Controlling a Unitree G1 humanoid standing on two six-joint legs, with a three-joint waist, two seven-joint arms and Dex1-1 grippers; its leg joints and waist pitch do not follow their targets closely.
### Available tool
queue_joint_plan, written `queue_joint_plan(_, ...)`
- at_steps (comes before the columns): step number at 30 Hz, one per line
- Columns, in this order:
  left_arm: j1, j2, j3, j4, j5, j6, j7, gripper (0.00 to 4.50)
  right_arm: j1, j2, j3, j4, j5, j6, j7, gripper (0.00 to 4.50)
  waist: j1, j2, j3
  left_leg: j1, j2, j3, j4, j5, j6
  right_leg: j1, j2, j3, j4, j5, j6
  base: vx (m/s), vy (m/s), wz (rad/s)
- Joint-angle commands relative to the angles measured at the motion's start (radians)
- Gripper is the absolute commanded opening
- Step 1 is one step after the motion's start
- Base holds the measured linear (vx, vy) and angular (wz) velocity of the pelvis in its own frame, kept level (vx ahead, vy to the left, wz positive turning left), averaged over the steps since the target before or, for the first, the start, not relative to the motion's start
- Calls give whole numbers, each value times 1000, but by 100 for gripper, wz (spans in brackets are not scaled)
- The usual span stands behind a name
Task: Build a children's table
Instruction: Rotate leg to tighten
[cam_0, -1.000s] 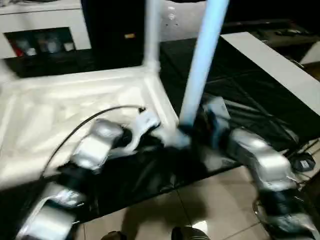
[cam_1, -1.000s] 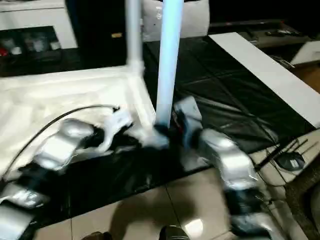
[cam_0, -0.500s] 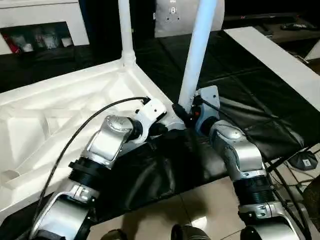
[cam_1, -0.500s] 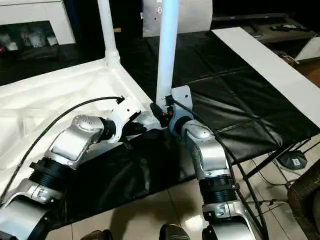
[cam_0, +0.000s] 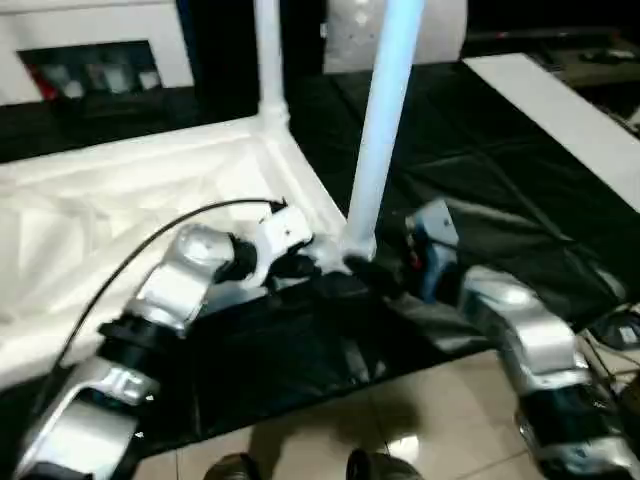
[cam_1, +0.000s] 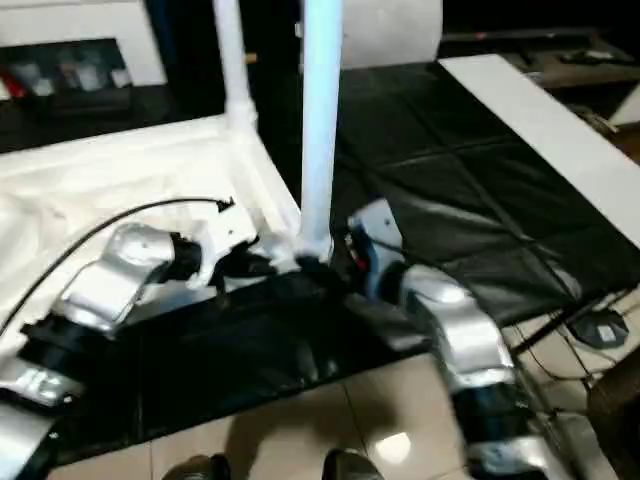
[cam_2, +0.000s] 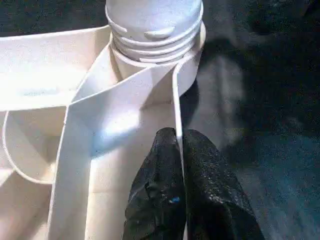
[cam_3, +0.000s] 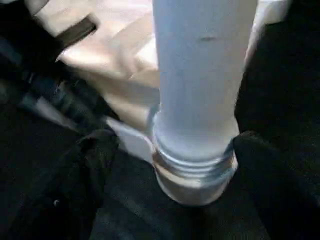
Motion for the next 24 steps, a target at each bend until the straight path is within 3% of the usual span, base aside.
queue_joint_plan(1, -3, -4, -38, -18, -18, -66, -73, 0, 7, -20, 8, -15, 4, -37, 53, 449, -2, 6, -71, 26, 49, -6, -61, -130, 97, 66, -58, 46, -64, -80, -268, 0, 0, 0)
queue_joint_plan(3, 2, 13, -45, -13, -27, -99, -120, 0, 8, -53, 6, -14, 17, -51, 105, 449, 5, 6, -71, 28, 50, -6, -62, -152, 87, 64, -59, 46, -65, -120, -261, 0, 0, 0)
queue_joint_plan(6, -4, 50, -62, 18, -18, -159, -184, 0, 2, -116, 34, 13, 2, -133, 196, 449, 10, 6, -75, 31, 52, -6, -62, -156, 80, 63, -60, 46, -65, -124, -260, 0, 0, 0)
queue_joint_plan(9, -9, 60, -69, 24, -27, -181, -221, 0, 0, -131, 40, 20, 45, -135, 285, 449, 8, -4, -76, 25, 51, -7, -61, -166, 84, 68, -63, 45, -66, -159, -251, 0, 0, 0)
queue_joint_plan(13, -13, 73, -86, 26, -22, -205, -258, 0, -11, -147, 55, 29, 62, -122, 348, 449, 10, -3, -77, 25, 52, -7, -59, -143, 93, 66, -62, 45, -62, -146, -257, 0, 0, 0)
queue_joint_plan(14, -13, 76, -90, 27, -21, -212, -267, 0, -14, -148, 57, 32, 65, -120, 359, 422, 10, -3, -78, 24, 52, -7, -58, -140, 95, 67, -62, 45, -61, -142, -258, 0, 0, 0)
queue_joint_plan(15, -13, 79, -96, 26, -21, -222, -282, 0, -20, -148, 57, 35, 77, -115, 375, 415, 10, -10, -79, 23, 51, -6, -57, -130, 101, 68, -64, 45, -60, -143, -258, 0, 0, 0)
queue_joint_plan(18, -11, 85, -108, 19, -23, -238, -312, 0, -30, -145, 57, 39, 101, -106, 397, 410, 11, -8, -80, 26, 53, -6, -56, -127, 100, 66, -63, 44, -59, -146, -259, 0, 0, 0)
queue_joint_plan(19, -11, 86, -109, 18, -24, -239, -317, 0, -32, -144, 57, 41, 105, -105, 400, 380, 11, -7, -80, 27, 53, -7, -57, -122, 100, 65, -62, 44, -58, -137, -263, 0, 0, 0)
queue_joint_plan(22, -7, 89, -118, 11, -23, -257, -346, 0, -42, -140, 60, 55, 109, -108, 425, 369, 15, -9, -84, 28, 53, -5, -56, -126, 98, 66, -62, 44, -56, -119, -270, 0, 0, 0)
queue_joint_plan(24, -6, 89, -122, 7, -23, -260, -352, 0, -45, -140, 63, 60, 113, -104, 435, 328, 16, -9, -84, 28, 53, -5, -55, -126, 97, 65, -62, 43, -55, -118, -273, 0, 0, 0)
